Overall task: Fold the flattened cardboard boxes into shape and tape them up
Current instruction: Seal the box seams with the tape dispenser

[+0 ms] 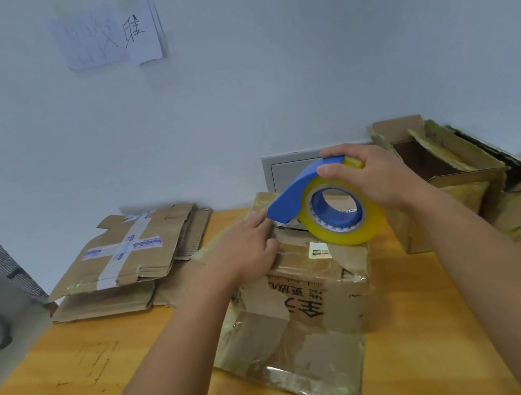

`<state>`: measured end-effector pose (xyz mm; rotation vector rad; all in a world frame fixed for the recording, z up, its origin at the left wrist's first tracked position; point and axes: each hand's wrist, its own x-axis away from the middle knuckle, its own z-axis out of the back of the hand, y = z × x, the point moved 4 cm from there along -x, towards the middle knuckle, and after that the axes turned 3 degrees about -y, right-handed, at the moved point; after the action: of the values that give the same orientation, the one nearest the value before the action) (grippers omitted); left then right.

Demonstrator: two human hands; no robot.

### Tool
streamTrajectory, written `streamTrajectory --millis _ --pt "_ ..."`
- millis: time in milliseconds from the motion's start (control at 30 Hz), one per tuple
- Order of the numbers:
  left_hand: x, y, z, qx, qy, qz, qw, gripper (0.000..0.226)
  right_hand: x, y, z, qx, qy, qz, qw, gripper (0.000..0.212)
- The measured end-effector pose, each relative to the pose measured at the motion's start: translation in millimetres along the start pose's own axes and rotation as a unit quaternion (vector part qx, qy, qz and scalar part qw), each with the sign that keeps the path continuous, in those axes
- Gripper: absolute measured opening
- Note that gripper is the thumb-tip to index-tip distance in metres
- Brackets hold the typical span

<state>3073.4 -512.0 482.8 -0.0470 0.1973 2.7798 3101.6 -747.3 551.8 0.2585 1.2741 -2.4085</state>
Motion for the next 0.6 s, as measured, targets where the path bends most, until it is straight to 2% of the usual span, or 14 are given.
streamTrajectory --millis 67,167,367,600 --pt "3.8 -1.8 0.4 0.011 0.024 -0.01 1.0 0.043 -0.3 -0.3 0.1 -0.003 -0.003 -0.002 1.0 0.033" --pt "3.2 -4.9 -0.4 0.01 0.032 -0.005 0.999 0.042 -2.7 -4.1 -0.2 0.016 -0.023 0.001 1.0 0.036" --pt "3.3 -8.7 -3.8 0.015 0.01 0.027 0.999 0.056 2.5 -8.7 18.6 0.026 -0.052 -0.004 0.998 0.038" --pt "6.1 -7.7 -2.7 0.033 0.021 0.027 0.999 0.062 20.0 -5.2 33.0 0.013 -0.049 -0.006 0.999 0.043"
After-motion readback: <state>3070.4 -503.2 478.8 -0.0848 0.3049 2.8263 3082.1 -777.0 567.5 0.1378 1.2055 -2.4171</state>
